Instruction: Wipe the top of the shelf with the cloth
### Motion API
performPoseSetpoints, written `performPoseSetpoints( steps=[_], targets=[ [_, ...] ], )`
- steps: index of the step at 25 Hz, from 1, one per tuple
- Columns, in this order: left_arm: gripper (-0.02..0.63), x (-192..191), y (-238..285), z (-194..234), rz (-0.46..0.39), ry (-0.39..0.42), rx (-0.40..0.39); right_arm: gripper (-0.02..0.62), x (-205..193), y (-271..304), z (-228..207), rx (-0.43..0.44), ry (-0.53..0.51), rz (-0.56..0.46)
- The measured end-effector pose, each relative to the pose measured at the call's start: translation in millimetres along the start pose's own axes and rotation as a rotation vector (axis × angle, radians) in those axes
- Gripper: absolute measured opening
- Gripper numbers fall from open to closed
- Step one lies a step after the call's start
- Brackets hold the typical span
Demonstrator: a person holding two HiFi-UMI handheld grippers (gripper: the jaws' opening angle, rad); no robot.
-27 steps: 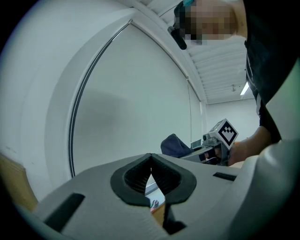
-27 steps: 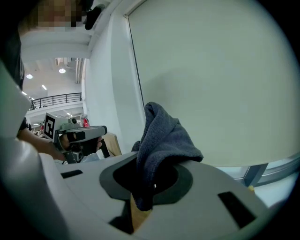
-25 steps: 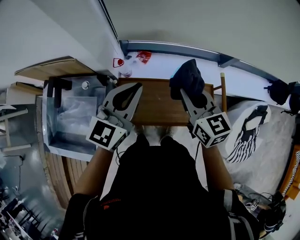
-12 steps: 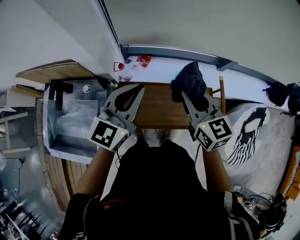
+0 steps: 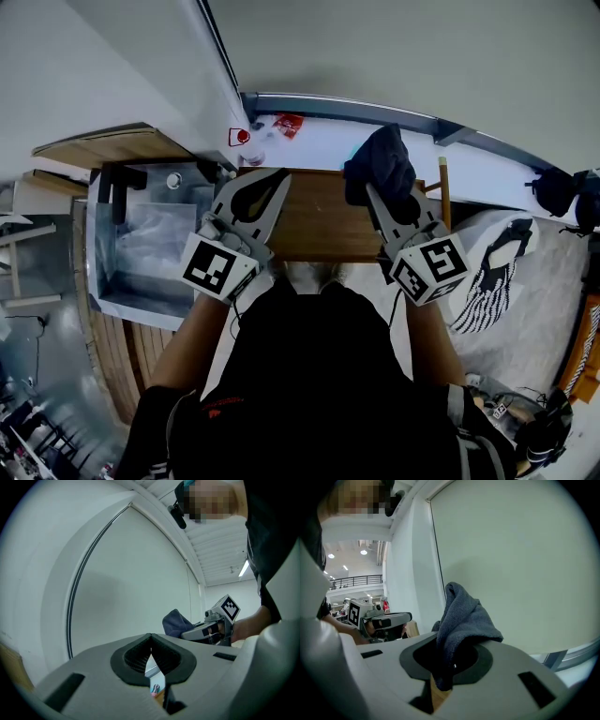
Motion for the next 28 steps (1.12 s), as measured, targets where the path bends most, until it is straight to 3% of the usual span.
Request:
performPoseSetpoints(
  steps=[28],
  targets=[
    [0.018, 0.3, 11.6, 12.2, -0.004, -0.004, 0.012, 0.051, 14.6, 11.8, -2.3, 0.042, -0.025, -0.004]
  ],
)
Point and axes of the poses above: the fingertips, and each gripper's own axes: y forward along the fingers, z to its left, x out of its top, the point moved 6 cm from there along -y, backward along the fingers, and after that the axes turned 10 degrees about -x, right-handed, at the moved point
